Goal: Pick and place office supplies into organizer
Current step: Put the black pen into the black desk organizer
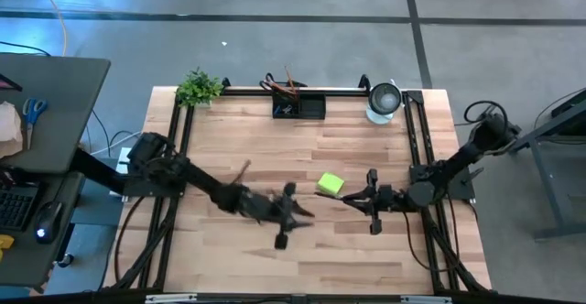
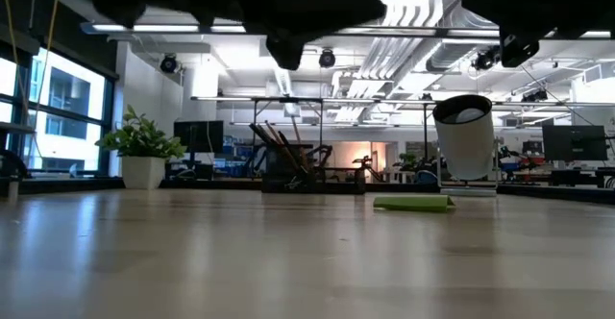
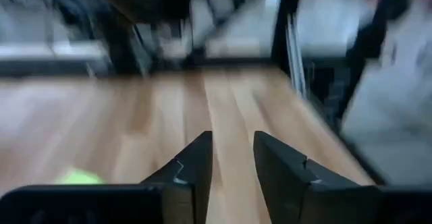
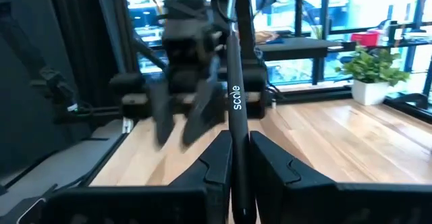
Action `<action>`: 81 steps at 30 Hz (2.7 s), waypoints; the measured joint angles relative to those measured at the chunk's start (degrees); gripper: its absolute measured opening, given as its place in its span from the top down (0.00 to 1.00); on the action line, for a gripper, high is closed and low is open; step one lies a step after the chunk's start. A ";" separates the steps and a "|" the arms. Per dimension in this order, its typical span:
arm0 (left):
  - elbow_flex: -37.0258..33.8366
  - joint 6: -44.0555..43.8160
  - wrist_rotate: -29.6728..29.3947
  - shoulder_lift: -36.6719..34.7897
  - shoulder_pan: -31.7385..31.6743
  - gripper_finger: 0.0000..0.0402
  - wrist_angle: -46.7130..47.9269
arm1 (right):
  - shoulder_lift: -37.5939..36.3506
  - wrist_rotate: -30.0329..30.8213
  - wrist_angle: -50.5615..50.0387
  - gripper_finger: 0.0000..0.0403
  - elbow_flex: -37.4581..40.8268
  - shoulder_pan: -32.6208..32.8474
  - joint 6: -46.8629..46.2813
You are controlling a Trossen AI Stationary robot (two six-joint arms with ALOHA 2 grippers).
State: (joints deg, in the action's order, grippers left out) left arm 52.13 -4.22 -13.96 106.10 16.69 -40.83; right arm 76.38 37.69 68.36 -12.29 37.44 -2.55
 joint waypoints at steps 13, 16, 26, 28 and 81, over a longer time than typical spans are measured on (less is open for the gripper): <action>-10.54 -7.62 2.09 0.92 -6.14 0.75 -37.71 | 0.02 2.03 0.06 0.92 0.00 -0.58 -0.46; -6.96 -7.62 1.30 0.92 -6.13 0.69 -32.21 | 0.03 -0.44 0.35 0.92 0.00 -1.42 -0.44; -0.42 -7.62 -2.70 0.92 -6.14 0.49 -21.60 | 0.04 -1.20 0.52 0.92 -0.02 -1.46 1.52; 0.03 -7.61 -3.39 0.92 -6.19 0.47 -21.92 | 0.04 -0.84 0.43 0.92 -0.02 -1.46 1.75; 0.32 -6.37 4.40 -16.24 -25.50 0.97 10.92 | 0.07 14.09 -14.34 0.60 -0.09 -3.60 6.30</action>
State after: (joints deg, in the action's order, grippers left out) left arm 52.45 -10.59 -9.56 89.86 -8.81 -29.91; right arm 76.44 51.78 54.02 -12.38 33.84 3.76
